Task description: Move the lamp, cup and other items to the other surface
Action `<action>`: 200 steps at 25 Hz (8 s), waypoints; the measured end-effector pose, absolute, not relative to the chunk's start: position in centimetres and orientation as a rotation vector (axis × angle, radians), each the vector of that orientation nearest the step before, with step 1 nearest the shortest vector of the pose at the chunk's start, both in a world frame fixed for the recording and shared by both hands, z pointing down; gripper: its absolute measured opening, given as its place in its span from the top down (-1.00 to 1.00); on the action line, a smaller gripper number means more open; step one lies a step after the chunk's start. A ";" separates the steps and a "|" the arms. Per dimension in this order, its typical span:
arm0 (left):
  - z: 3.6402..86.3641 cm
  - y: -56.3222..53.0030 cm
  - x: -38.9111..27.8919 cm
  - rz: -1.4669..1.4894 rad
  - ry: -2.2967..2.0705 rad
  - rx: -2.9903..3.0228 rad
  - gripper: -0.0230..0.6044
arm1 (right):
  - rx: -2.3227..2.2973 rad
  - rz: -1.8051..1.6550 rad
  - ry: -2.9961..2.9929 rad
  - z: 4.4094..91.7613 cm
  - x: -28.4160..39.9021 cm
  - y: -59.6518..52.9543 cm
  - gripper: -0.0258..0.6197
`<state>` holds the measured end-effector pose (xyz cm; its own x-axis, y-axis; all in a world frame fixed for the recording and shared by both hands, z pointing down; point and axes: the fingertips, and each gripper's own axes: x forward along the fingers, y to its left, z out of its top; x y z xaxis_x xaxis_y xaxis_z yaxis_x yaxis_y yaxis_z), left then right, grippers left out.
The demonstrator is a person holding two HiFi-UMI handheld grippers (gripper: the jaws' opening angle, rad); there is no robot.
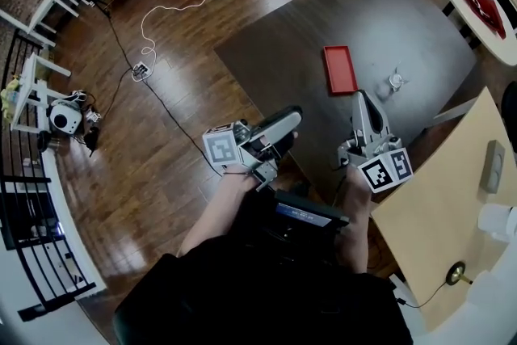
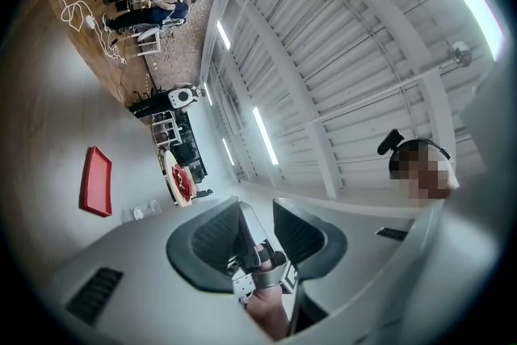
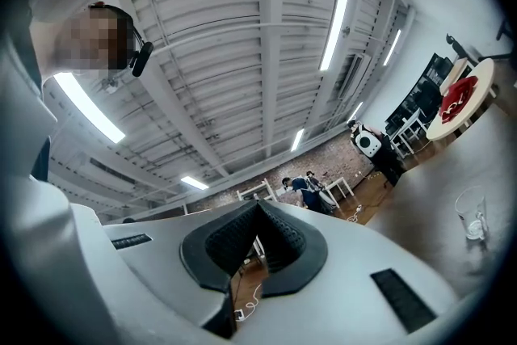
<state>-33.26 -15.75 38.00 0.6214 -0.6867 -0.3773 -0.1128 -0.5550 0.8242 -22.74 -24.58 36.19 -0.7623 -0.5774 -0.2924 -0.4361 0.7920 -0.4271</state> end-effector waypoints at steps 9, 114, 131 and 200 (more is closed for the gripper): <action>37.9 -23.8 -45.3 -0.902 -0.479 2.017 0.49 | -0.949 -0.459 2.559 36.1 -33.7 -30.8 0.88; 57.7 -54.7 -45.2 -0.484 -0.288 1.701 0.49 | -1.805 -1.000 3.436 77.3 -36.7 -54.3 0.81; 53.6 -50.7 -42.6 -0.475 -0.266 1.765 0.49 | -1.857 -0.823 3.228 68.6 -34.0 -51.6 0.81; 44.4 -24.0 -33.4 -0.112 0.571 1.752 0.52 | -2.098 -0.757 1.782 49.0 -25.2 -19.4 0.81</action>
